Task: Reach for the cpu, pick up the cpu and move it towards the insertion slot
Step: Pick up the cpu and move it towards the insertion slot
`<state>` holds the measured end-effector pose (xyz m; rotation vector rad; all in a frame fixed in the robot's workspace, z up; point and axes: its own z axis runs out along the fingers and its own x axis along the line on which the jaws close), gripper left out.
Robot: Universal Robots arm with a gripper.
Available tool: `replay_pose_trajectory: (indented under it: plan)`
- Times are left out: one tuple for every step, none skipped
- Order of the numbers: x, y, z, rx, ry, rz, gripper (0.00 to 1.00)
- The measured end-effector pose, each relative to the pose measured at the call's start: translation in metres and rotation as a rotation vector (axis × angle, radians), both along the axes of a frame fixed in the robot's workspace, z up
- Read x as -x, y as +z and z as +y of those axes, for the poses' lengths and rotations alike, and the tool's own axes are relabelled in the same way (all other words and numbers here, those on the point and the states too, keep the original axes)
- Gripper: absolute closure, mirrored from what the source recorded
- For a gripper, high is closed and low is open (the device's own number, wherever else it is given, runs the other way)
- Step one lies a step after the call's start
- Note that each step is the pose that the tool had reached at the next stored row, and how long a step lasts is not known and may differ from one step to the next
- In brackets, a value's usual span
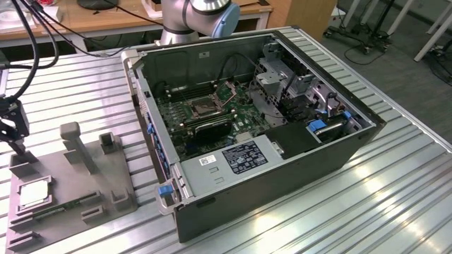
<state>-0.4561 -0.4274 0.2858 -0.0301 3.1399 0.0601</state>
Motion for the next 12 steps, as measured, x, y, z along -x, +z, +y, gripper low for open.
replay_pose_trajectory:
  plan:
    - [0.0001, -0.0019, -0.0005, 0.0001, 0.000, 0.0000, 0.34]
    - [0.0002, -0.0036, -0.0015, 0.0001, 0.000, 0.0002, 0.34]
    - [0.0005, -0.0055, -0.0025, 0.0001, 0.000, 0.0001, 0.34]
    - [0.0007, -0.0074, -0.0034, 0.0000, 0.000, 0.0000, 0.34]
    - [0.0009, -0.0092, -0.0044, -0.0001, 0.000, -0.0001, 0.34]
    - [0.0010, -0.0109, -0.0052, -0.0001, 0.000, 0.0000, 0.34]
    - [0.0012, -0.0126, -0.0060, 0.0000, 0.000, 0.0001, 0.34]
    - [0.0013, -0.0143, -0.0069, 0.0000, 0.000, 0.0000, 0.34]
    - [0.0015, -0.0158, -0.0078, 0.0000, 0.000, 0.0000, 0.34]
    - [0.0015, -0.0172, -0.0086, 0.0000, 0.000, 0.0000, 0.34]
    - [0.0016, -0.0185, -0.0093, 0.0000, 0.000, 0.0000, 0.34]
    - [0.0017, -0.0192, -0.0094, 0.0000, 0.000, 0.0000, 0.34]
